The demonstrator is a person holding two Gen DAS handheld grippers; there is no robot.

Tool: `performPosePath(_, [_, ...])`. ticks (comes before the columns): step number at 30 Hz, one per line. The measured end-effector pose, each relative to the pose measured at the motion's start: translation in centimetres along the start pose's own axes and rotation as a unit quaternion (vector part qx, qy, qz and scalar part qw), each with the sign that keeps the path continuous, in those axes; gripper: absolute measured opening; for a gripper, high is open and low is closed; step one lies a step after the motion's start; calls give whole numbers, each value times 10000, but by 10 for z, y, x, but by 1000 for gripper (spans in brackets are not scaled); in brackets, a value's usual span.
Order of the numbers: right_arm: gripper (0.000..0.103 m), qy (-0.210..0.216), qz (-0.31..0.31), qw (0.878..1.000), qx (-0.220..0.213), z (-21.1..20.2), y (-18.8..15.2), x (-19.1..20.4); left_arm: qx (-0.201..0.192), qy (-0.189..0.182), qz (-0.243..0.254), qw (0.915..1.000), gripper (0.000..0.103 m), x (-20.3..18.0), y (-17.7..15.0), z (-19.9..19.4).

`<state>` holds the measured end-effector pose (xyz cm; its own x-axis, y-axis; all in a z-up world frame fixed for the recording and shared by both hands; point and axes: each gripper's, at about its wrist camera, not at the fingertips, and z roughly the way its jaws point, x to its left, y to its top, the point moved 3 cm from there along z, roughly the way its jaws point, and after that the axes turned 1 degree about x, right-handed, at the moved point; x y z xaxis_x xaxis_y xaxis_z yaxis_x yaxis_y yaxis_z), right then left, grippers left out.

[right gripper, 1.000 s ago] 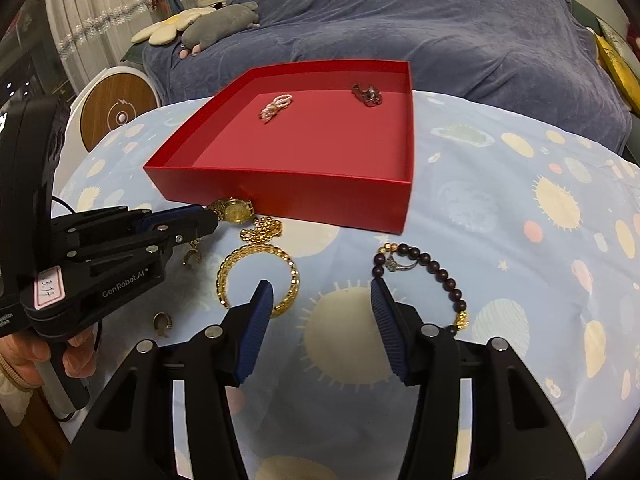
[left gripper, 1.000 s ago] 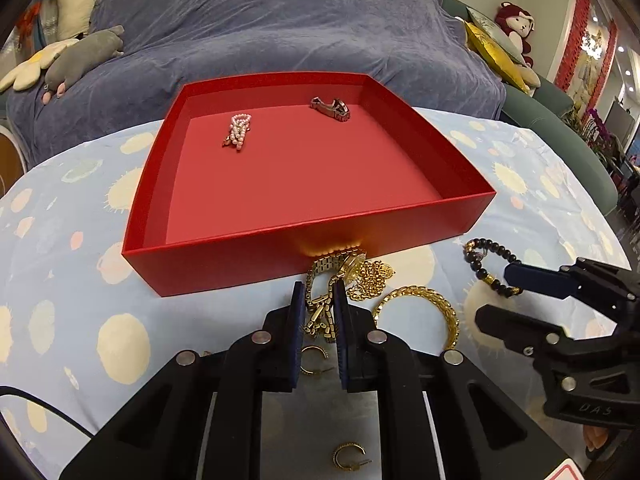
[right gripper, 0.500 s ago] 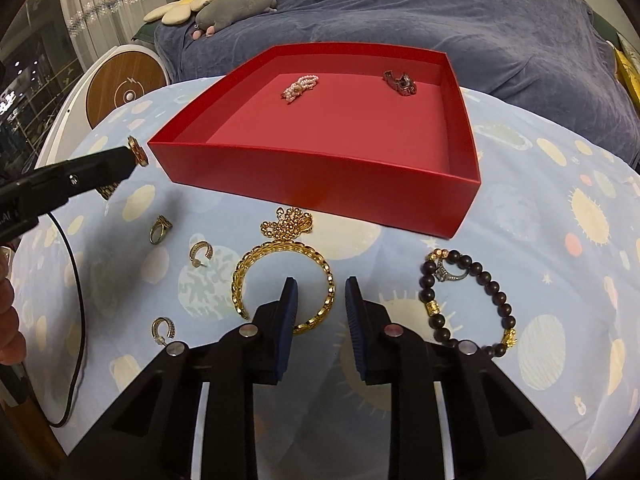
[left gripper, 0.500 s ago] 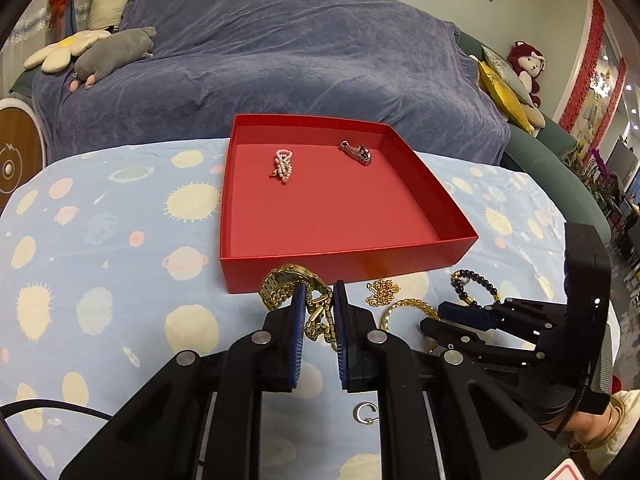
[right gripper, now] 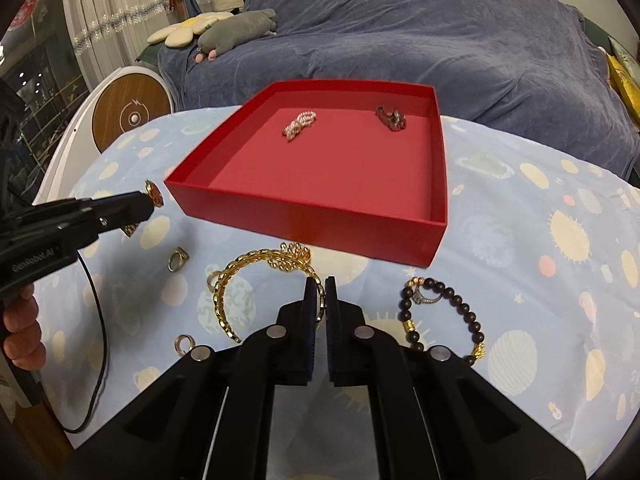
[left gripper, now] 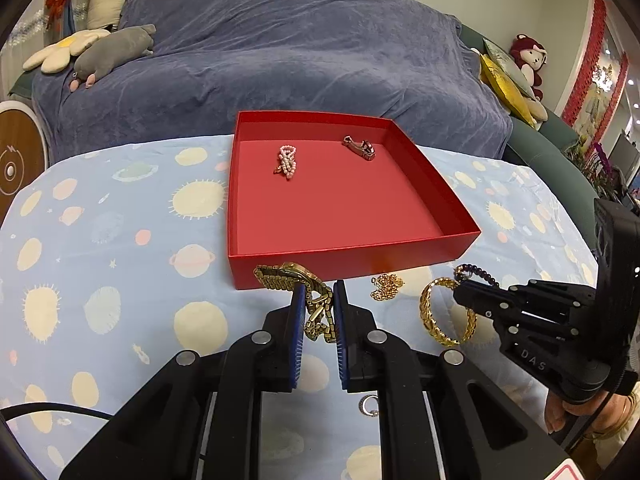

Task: Organize jewelry
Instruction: 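Grasp the gold watch with the left tool while the right tool grasps the gold bangle, then place gold watch and gold bangle into the red box, open both tools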

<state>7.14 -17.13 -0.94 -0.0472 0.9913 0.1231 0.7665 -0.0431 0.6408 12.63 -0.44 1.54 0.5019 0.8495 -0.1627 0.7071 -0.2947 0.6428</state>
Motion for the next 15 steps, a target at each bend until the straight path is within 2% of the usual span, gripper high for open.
performPosePath(4, [3,-122,-24,9995,-278,-19,28,-9,-190,-1,130,9997,11,-7,27,-11])
performPosePath(7, [3,-272,102,9988,-399,-13,55,-25,-316,125,338,9989,11,-13,55,-11])
performPosePath(10, [3,-344,309,9982,-372,9,83,-42,-319,330,435,9980,11,-13,82,9])
performPosePath(15, [3,-469,498,9975,-159,56,114,-58,26,564,353,9978,11,1,105,64])
